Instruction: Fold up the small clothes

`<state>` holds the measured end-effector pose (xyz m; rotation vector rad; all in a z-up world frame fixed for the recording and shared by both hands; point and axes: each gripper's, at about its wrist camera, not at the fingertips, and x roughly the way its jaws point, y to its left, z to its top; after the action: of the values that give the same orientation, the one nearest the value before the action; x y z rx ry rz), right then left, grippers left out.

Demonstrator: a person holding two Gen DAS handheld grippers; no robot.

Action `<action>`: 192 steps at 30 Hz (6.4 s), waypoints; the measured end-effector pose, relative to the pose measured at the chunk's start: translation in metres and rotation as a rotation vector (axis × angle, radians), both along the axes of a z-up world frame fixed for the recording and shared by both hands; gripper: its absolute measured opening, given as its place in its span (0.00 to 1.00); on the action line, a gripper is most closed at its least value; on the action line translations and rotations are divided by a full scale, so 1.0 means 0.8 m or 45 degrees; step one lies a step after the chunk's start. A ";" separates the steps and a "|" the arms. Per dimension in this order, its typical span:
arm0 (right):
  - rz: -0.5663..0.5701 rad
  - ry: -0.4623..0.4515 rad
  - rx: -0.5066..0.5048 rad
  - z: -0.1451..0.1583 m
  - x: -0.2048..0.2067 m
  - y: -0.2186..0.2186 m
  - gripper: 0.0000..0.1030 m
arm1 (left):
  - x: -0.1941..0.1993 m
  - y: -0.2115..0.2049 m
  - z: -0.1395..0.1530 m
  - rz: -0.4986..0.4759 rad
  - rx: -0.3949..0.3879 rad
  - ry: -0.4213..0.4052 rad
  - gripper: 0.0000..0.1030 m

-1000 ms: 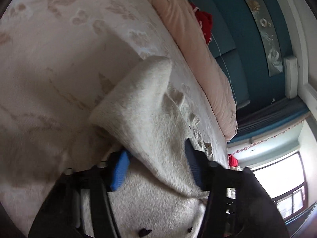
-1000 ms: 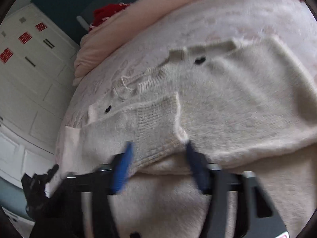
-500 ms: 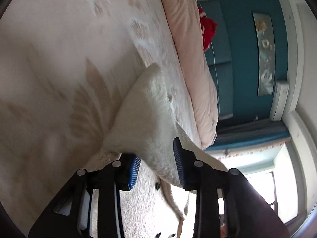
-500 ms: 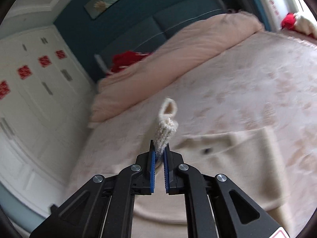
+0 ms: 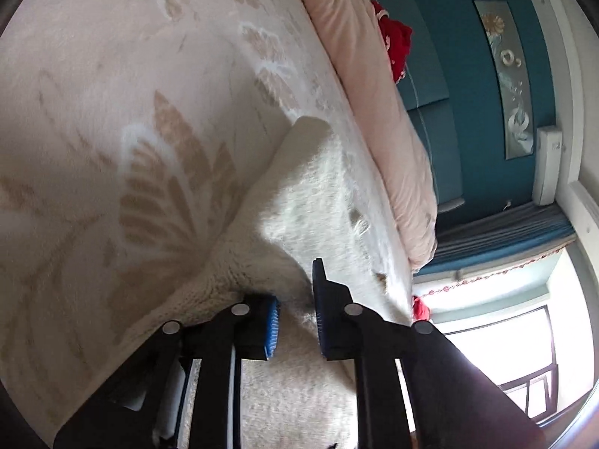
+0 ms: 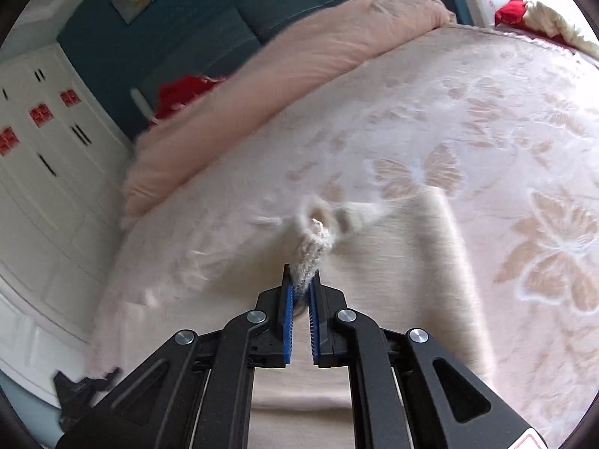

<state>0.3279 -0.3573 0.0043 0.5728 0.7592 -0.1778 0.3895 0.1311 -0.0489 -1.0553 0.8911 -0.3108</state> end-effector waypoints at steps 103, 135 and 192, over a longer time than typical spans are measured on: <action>0.326 0.102 0.133 0.071 -0.428 0.034 0.06 | -0.376 0.024 0.159 -0.271 0.671 0.023 0.06; 0.224 -0.016 0.298 0.107 -0.327 -0.043 0.08 | -0.266 -0.054 0.261 -0.289 0.954 -0.198 0.08; 0.370 0.211 0.175 0.002 -0.263 0.089 0.10 | -0.228 -0.117 0.083 -0.472 1.061 0.017 0.37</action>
<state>0.1175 -0.2863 0.0059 0.5755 1.0120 0.0972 0.2068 0.0374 0.0174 -0.1203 1.0883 -0.2034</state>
